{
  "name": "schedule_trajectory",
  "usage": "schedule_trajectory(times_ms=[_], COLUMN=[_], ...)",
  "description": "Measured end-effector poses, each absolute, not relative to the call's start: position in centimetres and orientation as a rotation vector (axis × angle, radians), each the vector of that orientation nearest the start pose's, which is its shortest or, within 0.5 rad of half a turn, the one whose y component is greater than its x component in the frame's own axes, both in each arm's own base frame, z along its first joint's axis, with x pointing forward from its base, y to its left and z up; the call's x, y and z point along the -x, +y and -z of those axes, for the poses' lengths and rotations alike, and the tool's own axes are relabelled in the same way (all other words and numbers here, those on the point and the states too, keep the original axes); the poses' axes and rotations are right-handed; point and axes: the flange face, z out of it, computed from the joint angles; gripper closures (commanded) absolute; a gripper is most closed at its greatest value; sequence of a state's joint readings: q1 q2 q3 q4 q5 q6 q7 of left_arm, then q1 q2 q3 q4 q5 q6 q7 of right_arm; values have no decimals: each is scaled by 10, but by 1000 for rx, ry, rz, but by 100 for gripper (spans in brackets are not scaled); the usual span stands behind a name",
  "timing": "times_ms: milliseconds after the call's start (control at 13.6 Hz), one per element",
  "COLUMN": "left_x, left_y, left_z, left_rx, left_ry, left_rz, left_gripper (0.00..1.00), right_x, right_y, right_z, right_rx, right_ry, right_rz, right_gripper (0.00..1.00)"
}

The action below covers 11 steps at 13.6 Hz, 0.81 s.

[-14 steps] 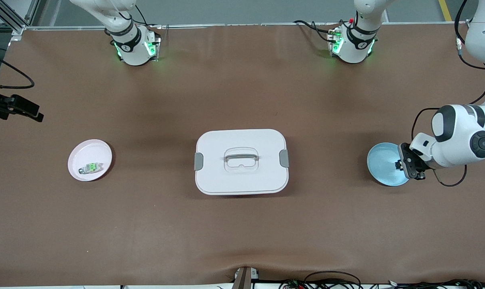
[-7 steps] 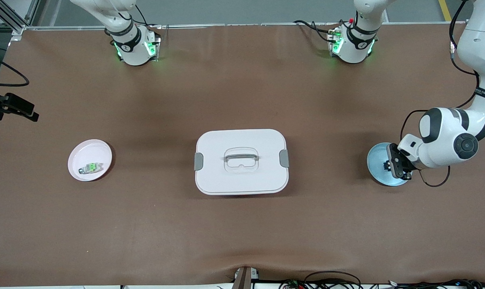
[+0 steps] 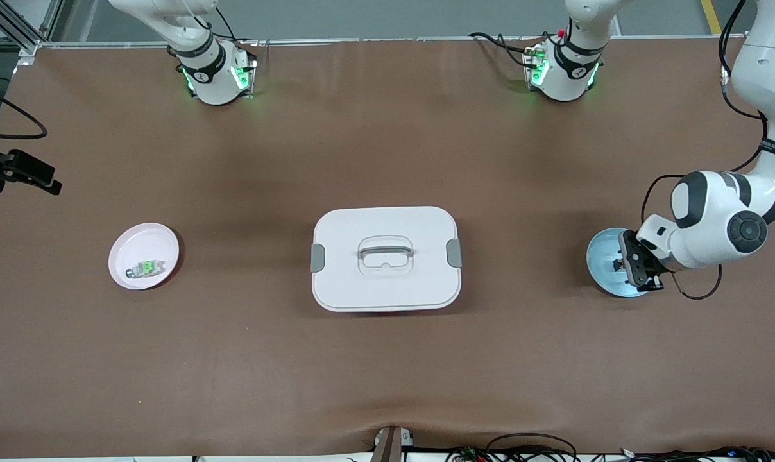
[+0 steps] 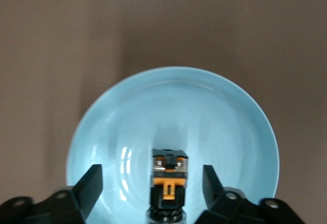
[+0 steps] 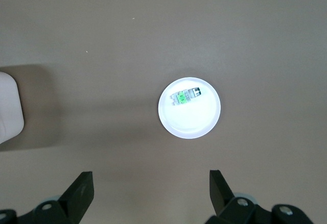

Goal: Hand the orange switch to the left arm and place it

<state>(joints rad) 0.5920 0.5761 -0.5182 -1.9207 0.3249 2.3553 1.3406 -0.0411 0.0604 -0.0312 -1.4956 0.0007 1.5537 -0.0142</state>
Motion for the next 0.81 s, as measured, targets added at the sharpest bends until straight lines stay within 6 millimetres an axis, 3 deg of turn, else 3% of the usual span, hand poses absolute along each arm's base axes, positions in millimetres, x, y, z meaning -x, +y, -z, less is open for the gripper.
schedule_trajectory(times_ms=[440, 660, 806], left_x=[-628, -631, -640], left_y=[40, 38, 45], left_z=[-306, -338, -371], left_rx=[2689, 2849, 2906], left_ry=[1600, 1379, 1263], left_rz=[83, 85, 62], left_gripper=[0, 0, 0], right_x=[-571, -571, -571], right_y=[-42, -42, -41], right_z=[-625, -625, -625], right_rx=[3142, 3142, 3142], right_ry=[95, 94, 92], right_rz=[0, 0, 0], right_gripper=[0, 0, 0])
